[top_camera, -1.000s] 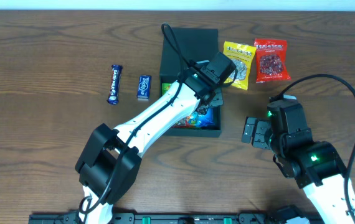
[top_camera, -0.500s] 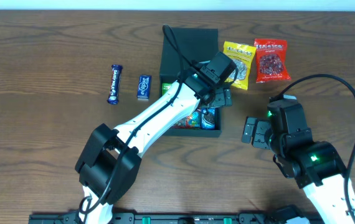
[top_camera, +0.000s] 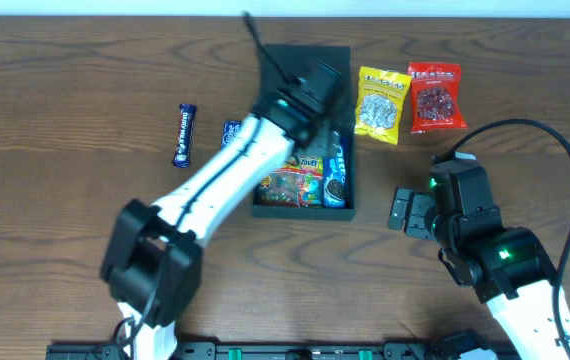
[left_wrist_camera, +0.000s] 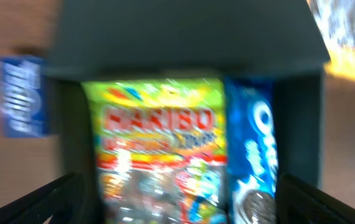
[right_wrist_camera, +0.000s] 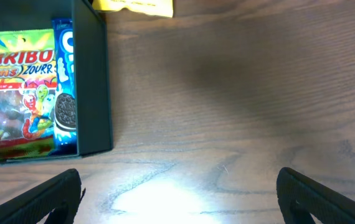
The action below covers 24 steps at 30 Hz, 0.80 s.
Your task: Pack container
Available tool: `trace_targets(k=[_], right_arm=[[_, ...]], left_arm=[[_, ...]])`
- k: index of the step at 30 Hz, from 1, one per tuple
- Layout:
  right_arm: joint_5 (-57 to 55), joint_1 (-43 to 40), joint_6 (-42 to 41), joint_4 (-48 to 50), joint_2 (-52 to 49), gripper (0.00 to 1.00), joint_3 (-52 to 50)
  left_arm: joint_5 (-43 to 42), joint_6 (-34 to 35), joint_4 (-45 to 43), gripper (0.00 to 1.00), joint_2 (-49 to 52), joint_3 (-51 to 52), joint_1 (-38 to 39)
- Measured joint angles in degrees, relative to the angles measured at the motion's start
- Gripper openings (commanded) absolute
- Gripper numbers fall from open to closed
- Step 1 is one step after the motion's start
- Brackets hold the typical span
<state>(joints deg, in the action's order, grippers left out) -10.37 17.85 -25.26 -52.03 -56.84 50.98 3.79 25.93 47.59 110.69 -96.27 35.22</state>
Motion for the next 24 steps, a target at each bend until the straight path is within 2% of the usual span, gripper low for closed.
trace_targets(k=[7,14,18,24], right_arm=[[2.5,0.0,0.0,1.3,0.0,0.99,0.0],[3.6,0.0,0.0,4.5,-1.0,0.99,0.0],[2.8,0.0,0.0,14.7,-4.1,0.99,-0.2],[2.8,-3.7,0.5,23.6,-9.1,0.99,-0.1]], left_arm=[[1.1,-3.9,1.9,0.95,-5.9,0.0,-9.0],[-0.1,-5.4,3.5,0.95,-6.3,-0.1,-16.8],[-2.2,-5.5,3.9,0.95,-6.3,-0.1,-21.9],[-3.9,-6.5,6.3,0.95,-6.3,-0.1,-26.5]])
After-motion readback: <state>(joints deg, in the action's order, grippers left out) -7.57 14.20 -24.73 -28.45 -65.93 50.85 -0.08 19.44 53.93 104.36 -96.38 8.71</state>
